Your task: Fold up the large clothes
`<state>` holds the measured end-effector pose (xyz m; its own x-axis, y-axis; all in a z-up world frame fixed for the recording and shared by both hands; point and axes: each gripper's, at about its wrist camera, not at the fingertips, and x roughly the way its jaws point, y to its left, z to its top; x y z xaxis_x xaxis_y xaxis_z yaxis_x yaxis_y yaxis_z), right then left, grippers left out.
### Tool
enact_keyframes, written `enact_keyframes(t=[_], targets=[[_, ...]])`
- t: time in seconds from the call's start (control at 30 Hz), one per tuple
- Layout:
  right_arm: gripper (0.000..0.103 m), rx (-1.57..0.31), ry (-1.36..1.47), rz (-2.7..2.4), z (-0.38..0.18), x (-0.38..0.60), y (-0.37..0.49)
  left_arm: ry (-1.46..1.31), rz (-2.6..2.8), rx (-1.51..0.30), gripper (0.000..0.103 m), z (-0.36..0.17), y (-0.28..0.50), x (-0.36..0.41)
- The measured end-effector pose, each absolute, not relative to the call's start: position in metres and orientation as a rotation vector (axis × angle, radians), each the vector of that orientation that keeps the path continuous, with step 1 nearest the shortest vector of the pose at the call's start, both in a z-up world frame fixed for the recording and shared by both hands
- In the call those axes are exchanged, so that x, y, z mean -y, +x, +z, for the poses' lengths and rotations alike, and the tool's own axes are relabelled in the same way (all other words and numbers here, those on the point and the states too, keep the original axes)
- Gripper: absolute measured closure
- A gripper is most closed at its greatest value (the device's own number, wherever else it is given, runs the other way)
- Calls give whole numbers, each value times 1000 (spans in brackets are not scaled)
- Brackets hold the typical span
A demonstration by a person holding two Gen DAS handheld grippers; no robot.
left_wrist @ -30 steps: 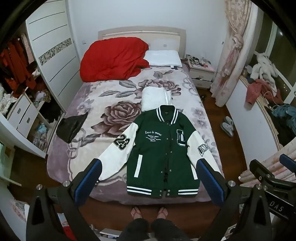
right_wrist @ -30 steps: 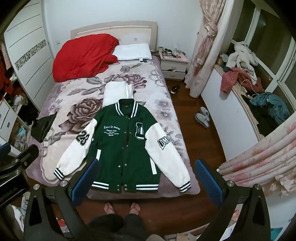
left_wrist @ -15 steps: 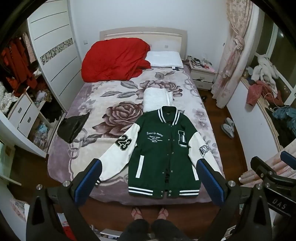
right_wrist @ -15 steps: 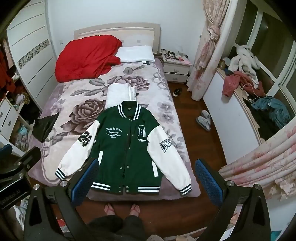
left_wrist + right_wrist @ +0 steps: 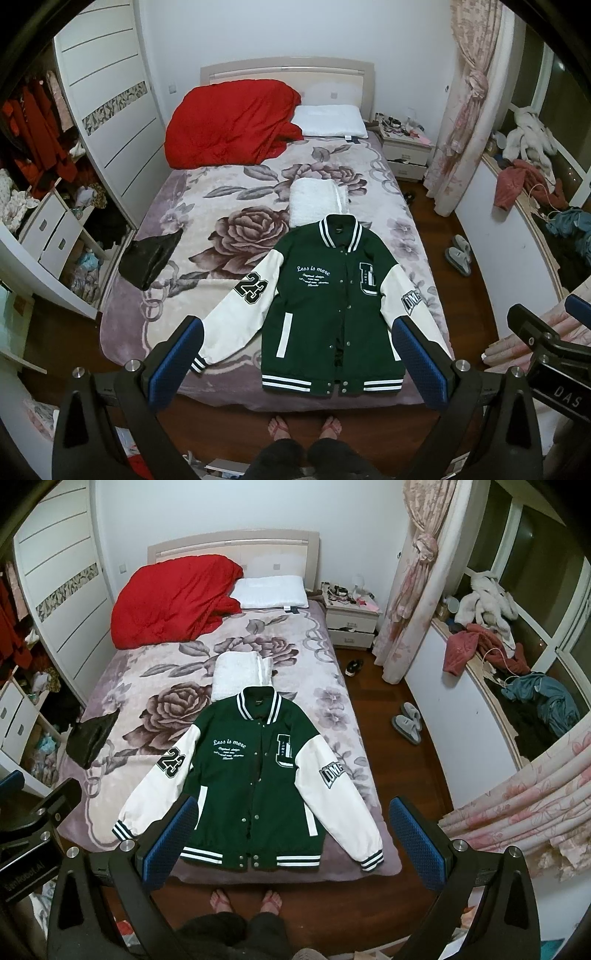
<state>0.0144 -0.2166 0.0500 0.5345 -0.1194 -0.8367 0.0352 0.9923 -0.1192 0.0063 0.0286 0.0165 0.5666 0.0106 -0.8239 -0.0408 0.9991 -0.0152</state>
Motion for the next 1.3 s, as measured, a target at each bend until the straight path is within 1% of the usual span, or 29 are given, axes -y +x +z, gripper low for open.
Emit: enact_keyframes(t=[0.63, 0.97, 1.3], targets=[[0, -995, -81, -89, 54, 220, 12, -27, 37, -957, 0, 27, 10, -29], [0, -972, -68, -83, 78, 212, 11, -22, 36, -938, 0, 47, 17, -26], [0, -972, -70, -83, 78, 211, 10, -23, 33, -922, 0, 42, 9, -22]])
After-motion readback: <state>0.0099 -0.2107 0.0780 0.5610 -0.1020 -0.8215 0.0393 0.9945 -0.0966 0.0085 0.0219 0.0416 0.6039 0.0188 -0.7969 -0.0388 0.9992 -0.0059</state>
